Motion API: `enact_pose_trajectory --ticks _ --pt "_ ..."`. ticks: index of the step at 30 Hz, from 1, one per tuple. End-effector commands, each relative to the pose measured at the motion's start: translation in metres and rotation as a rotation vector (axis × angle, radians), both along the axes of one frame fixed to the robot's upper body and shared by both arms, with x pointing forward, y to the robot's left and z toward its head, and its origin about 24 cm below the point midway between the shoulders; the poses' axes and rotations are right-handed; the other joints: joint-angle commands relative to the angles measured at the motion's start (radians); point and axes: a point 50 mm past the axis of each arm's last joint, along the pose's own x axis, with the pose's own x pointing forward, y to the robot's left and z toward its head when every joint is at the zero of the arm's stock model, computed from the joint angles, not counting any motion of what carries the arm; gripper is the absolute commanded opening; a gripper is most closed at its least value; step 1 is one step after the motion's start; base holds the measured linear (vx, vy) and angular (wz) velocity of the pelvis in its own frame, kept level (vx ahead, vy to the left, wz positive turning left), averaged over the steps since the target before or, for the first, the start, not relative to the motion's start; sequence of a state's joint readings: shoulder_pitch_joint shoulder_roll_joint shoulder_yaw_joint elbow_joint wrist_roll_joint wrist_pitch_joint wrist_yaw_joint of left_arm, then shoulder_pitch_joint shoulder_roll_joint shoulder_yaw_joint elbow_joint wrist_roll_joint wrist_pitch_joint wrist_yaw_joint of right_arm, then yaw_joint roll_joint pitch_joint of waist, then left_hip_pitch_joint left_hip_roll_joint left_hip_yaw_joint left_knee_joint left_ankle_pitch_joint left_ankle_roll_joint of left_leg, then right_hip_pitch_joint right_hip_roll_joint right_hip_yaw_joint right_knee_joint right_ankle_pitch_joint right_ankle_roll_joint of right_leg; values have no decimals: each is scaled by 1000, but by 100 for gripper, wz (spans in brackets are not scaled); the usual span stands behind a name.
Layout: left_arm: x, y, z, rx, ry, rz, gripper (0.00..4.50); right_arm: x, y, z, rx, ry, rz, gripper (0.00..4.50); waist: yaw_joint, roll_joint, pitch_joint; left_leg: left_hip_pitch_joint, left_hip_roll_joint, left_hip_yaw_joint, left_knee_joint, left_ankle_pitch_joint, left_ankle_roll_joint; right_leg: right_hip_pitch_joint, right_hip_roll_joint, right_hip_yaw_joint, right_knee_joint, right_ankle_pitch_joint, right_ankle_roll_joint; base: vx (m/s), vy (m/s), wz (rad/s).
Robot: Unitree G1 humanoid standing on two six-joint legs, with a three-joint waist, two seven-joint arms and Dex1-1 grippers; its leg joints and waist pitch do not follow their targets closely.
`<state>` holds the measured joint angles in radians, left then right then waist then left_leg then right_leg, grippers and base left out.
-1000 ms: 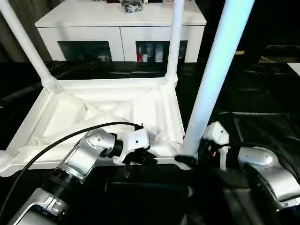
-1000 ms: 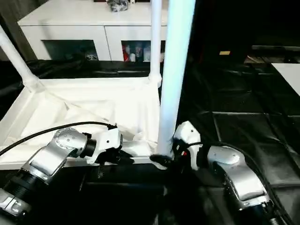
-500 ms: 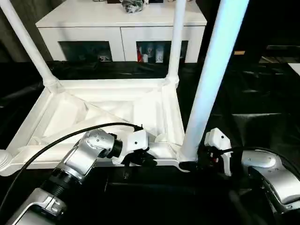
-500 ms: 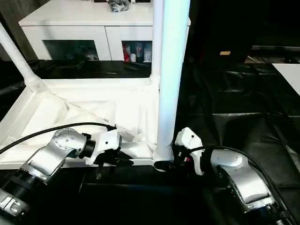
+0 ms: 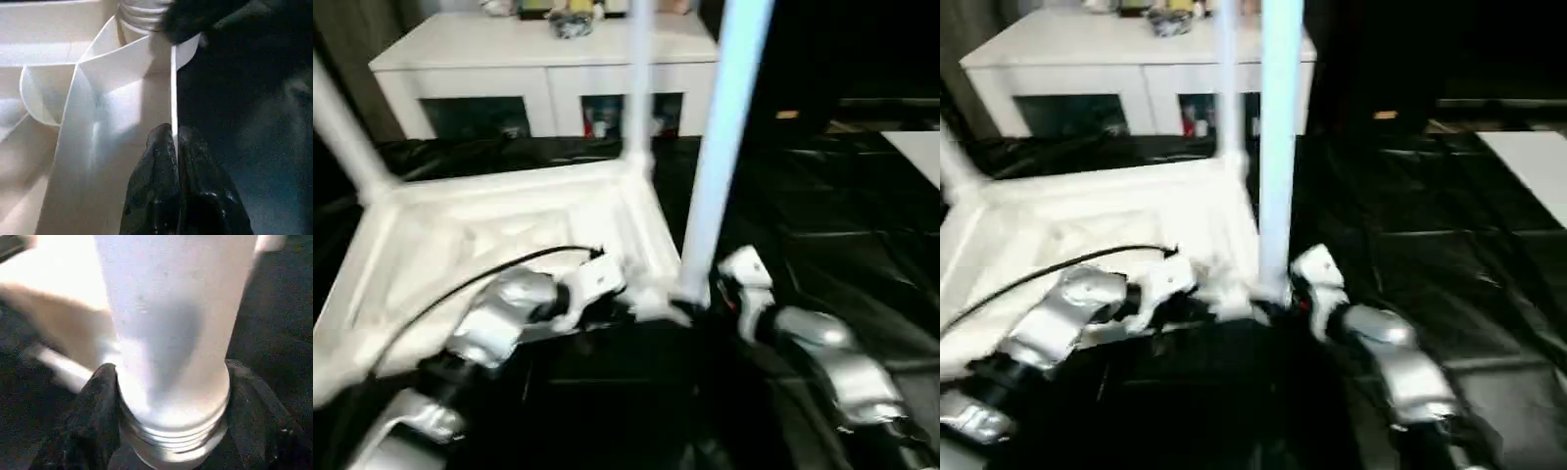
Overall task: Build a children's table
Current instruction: Rotate leg to tighten
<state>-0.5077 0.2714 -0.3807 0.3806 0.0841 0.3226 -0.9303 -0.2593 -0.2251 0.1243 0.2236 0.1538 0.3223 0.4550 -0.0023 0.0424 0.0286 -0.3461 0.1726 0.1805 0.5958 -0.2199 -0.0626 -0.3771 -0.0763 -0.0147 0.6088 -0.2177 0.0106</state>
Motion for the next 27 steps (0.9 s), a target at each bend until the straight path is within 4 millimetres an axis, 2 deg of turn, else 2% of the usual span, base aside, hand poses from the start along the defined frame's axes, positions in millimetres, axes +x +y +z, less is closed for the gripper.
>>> enact_pose_trajectory --ticks 1,2,4,6,7,9,11,12,14,15,16,17,19,22,23,25,26,27 --pt "-19 -20 -30 37 118 -24 0 9 -9 -9 -33 39 -205 272 -1 -4 -25 6 43 -25 -88 -324 -34 13 -55 29 -99 -384 -200 0 0 0" --pt "-17 -28 -32 35 108 26 0 12 -3 -9 -23 34 -253 272 -2 -3 -27 3 43 -28 -91 -334 -34 16 -56 29 -100 -394 -186 0 0 0" --pt "-14 -37 -32 22 103 91 0 15 7 -10 -9 28 -302 272 -2 -6 -27 3 44 -26 -91 -341 -31 12 -53 30 -102 -370 -179 0 0 0" --pt "-11 -55 -32 24 76 141 0 20 29 -9 8 11 -337 272 -2 -5 -28 4 42 -26 -92 -346 -28 8 -54 31 -105 -373 -177 0 0 0" --pt "-9 -58 -31 36 59 139 0 21 37 -7 15 1 -322 272 0 -9 -28 5 40 -26 -90 -349 -23 7 -54 31 -108 -392 -170 0 0 0" --pt "-7 -59 -29 50 36 139 0 22 44 -5 19 -11 -307 272 6 -7 -31 1 42 -27 -91 -324 -14 10 -54 32 -106 -346 -162 0 0 0" --pt "-3 -57 -27 69 8 139 0 23 49 2 37 -60 -273 272 5 -6 -29 -5 42 -27 -95 -329 -10 13 -53 29 -105 -330 -159 0 0 0" --pt "-2 -56 -27 71 6 139 0 23 49 3 42 -67 -267 328 5 -3 -29 -5 41 -27 -95 -336 -10 12 -52 29 -106 -337 -157 0 0 0" --pt "0 -47 -28 100 -2 123 0 22 43 11 42 -124 -229 342 6 -4 -32 -5 43 -29 -96 -335 -8 14 -54 29 -105 -323 -158 0 0 0" --pt "0 -40 -28 104 -4 114 0 23 30 13 28 -144 -245 352 7 -4 -35 -11 44 -28 -95 -302 2 19 -54 30 -100 -267 -166 0 0 0" --pt "0 -36 -29 108 1 114 0 23 22 14 10 -156 -262 352 8 -5 -34 -12 44 -28 -95 -290 5 19 -53 30 -99 -249 -169 0 0 0" --pt "0 -34 -29 111 4 115 0 24 17 15 -3 -166 -275 377 9 -4 -36 -8 46 -24 -92 -278 10 17 -54 30 -97 -221 -183 0 0 0" --pt "0 -28 -30 115 11 111 0 23 10 16 -17 -165 -243 383 10 -7 -35 -10 45 -22 -90 -262 22 20 -54 31 -97 -214 -195 0 0 0" --pt "-3 -16 -28 115 18 62 0 15 -5 21 -37 -136 -100 388 15 -5 -37 -15 48 -24 -90 -233 43 29 -55 29 -92 -182 -196 0 0 0" --pt "-4 -10 -26 113 20 30 0 8 -10 23 -50 -128 -1 388 15 0 -38 -15 49 -24 -88 -215 47 28 -55 29 -90 -152 -205 0 0 0" --pt "-8 -1 -25 105 57 -29 0 -8 -15 25 -69 -113 208 388 20 -3 -41 -17 50 -24 -83 -188 68 36 -55 28 -84 -85 -219 0 0 0" --pt "-13 3 -21 88 50 -138 0 -23 -20 25 -80 -84 347 388 24 -3 -41 -18 53 -25 -80 -157 90 39 -56 29 -79 -18 -230 0 0 0" --pt "-18 5 -18 73 45 -228 0 -30 -23 26 -80 -63 409 388 24 -5 -43 -21 52 -25 -77 -140 105 43 -56 28 -76 15 -238 57 -2 -2"
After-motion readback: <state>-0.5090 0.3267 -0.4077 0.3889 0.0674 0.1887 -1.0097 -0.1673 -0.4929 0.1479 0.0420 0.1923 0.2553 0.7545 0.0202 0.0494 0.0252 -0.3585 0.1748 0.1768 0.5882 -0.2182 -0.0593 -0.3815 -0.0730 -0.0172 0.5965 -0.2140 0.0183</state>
